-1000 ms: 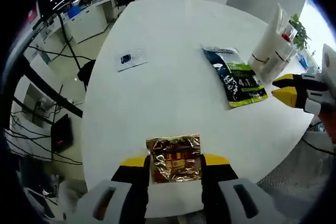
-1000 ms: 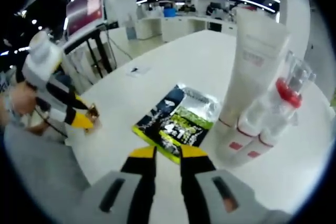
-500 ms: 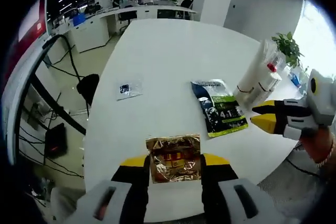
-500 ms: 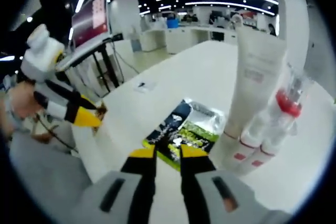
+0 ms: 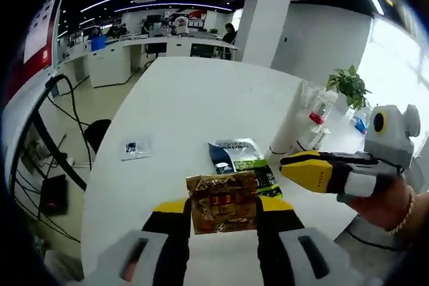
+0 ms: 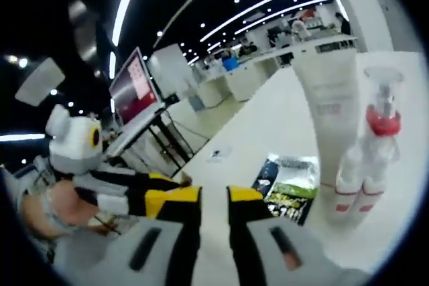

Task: Arrange the skincare products in the storage area until every visible bottle or jar stands upright without overlapping.

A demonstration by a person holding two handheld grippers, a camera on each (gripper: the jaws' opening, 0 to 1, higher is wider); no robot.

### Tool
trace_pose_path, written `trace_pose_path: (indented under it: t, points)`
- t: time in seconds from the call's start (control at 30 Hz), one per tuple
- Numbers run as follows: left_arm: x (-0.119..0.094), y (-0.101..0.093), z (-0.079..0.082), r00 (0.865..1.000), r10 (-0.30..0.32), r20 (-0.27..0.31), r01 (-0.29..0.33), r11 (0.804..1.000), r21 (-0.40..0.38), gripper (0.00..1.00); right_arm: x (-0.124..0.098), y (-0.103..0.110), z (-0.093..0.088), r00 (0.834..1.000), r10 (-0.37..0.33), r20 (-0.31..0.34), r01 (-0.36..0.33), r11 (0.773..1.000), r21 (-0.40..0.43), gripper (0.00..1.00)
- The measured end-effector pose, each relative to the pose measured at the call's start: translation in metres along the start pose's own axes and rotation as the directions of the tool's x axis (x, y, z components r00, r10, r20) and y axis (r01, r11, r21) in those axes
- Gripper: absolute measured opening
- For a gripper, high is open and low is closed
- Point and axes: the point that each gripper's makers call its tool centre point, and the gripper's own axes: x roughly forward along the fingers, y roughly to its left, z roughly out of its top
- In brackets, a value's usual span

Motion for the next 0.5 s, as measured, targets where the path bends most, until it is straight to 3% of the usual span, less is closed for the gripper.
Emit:
trace_pose_path:
  t: [0.13,0.5]
  points:
    - [0.002,-0.003,0.003,1.000,0.000,0.027,-0.003,0.994,0.106,0.40,0.005,0.003,-0.012,0.999,0.031,-0.043,-0.029,0.998,0.048,0.14]
    - [0.005,-0.016,0.004,0.999,-0.026,0.035,0.019,0.982,0.186,0.40,0.005,0.013,-0.008,0.994,0.108,0.000,-0.107,0.980,0.166,0.14]
